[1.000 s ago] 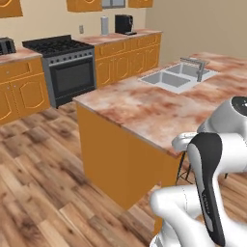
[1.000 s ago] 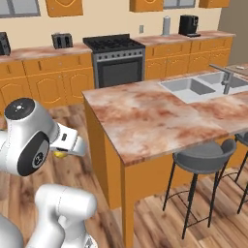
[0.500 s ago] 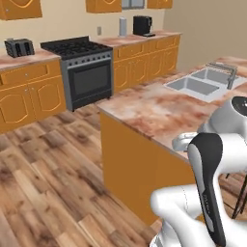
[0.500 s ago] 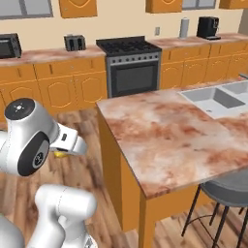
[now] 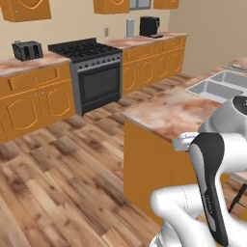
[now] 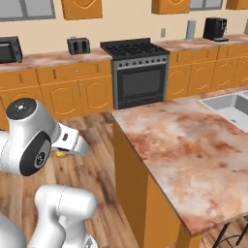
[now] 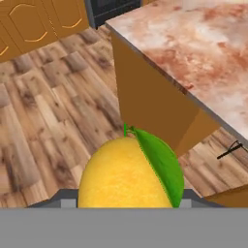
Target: Retrieve a lemon from the fridge and place it on the cutting board with the fish.
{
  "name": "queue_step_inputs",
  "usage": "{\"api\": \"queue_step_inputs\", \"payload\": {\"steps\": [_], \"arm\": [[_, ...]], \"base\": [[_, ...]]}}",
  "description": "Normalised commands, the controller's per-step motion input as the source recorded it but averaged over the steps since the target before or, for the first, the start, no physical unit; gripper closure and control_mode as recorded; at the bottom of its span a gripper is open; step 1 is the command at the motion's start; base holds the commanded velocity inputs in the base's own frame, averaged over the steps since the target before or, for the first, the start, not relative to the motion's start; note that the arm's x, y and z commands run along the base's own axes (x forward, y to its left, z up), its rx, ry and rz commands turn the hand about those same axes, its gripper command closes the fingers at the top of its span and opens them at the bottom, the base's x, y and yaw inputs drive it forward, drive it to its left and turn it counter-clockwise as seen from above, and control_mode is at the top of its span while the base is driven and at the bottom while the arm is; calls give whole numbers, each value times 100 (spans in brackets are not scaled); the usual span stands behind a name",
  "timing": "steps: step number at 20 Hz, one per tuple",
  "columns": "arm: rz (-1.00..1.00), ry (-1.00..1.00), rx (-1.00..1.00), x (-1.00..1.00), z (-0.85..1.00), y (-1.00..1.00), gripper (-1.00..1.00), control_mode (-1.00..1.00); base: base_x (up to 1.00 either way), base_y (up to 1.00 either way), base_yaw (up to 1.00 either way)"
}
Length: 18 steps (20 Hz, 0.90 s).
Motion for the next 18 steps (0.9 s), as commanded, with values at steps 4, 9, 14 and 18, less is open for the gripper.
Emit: {"api": "queue_step_inputs", "payload": {"steps": [4, 9, 14, 18], "arm": [[0, 0, 0, 0, 0, 0, 100, 100], [0, 0, 0, 0, 0, 0, 100, 100], [0, 0, 0, 0, 0, 0, 100, 100], [0, 0, 0, 0, 0, 0, 100, 100]], "base": [[48, 100, -18], [53, 82, -21], [59, 54, -29], [56, 56, -44]]}}
